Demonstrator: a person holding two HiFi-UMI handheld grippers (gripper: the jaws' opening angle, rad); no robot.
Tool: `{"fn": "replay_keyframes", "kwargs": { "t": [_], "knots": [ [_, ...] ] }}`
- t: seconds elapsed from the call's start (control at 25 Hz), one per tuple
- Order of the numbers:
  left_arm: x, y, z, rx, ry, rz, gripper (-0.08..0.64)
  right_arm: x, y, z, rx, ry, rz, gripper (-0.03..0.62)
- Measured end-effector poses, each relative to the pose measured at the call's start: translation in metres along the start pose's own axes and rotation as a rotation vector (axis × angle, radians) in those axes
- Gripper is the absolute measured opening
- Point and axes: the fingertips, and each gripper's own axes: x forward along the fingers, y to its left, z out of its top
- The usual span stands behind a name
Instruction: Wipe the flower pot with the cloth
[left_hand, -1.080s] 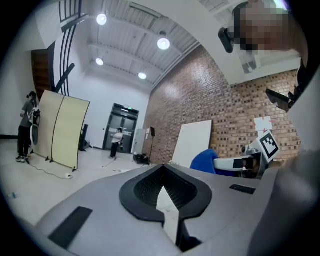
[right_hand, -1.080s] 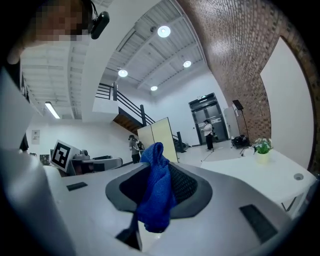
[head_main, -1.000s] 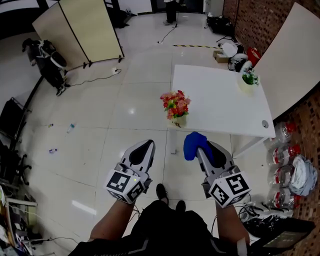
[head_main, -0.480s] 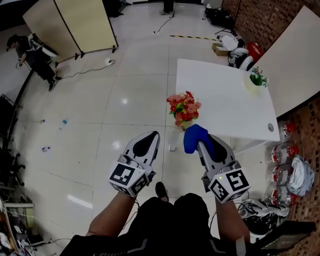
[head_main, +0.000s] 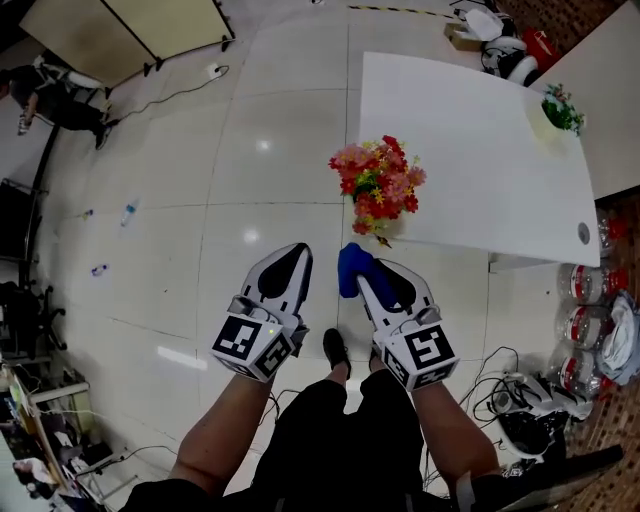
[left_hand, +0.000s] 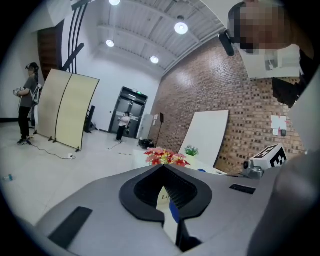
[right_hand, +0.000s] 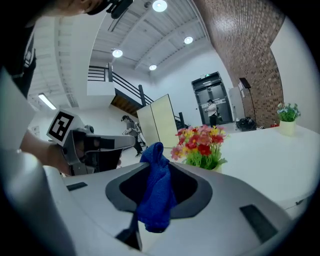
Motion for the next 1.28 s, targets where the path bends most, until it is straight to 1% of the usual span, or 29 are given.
{"fn": "replay_keyframes", "kwargs": {
  "t": [0.12,0.2,0.32,0.4,0.48,0.6,0.84,1.0,1.12,1.28],
  "knots": [
    [0.015,0.014,-0.024,-0.009,0.02,0.023,0.005,0.024,-0.011,-0.03,0.007,0.021,-0.005,0.097],
    [0.026,0.023,-0.037,-0.014,0.02,0.032,0.005,0.037,-0.019,-0.043,0.007,0.017,-0.016,0.098],
    [0.04,0.034,-0.05,-0.028,0.01,0.044,0.005,0.05,-0.031,-0.052,0.029,-0.003,-0.04,0.097],
    [0.046,0.038,-0.06,-0.035,0.019,0.045,0.005,0.057,-0.036,-0.054,0.063,-0.005,-0.057,0.098],
    [0.049,0.039,-0.066,-0.038,0.033,0.041,0.005,0.06,-0.043,-0.058,0.062,-0.002,-0.077,0.098],
    [0.05,0.038,-0.068,-0.042,0.045,0.039,0.005,0.059,-0.057,-0.065,0.042,-0.013,-0.12,0.097],
    [0.059,0.034,-0.068,-0.03,0.056,0.02,0.005,0.047,-0.085,-0.066,0.086,-0.029,-0.195,0.098],
    [0.066,0.029,-0.072,-0.035,0.064,0.011,0.005,0.035,-0.102,-0.067,0.082,-0.035,-0.226,0.098],
    [0.068,0.024,-0.075,-0.026,0.069,0.008,0.005,0.025,-0.116,-0.073,0.097,-0.03,-0.259,0.097],
    [0.072,0.015,-0.077,-0.036,0.07,-0.006,0.005,0.012,-0.131,-0.074,0.107,-0.028,-0.294,0.098]
  ]
}}
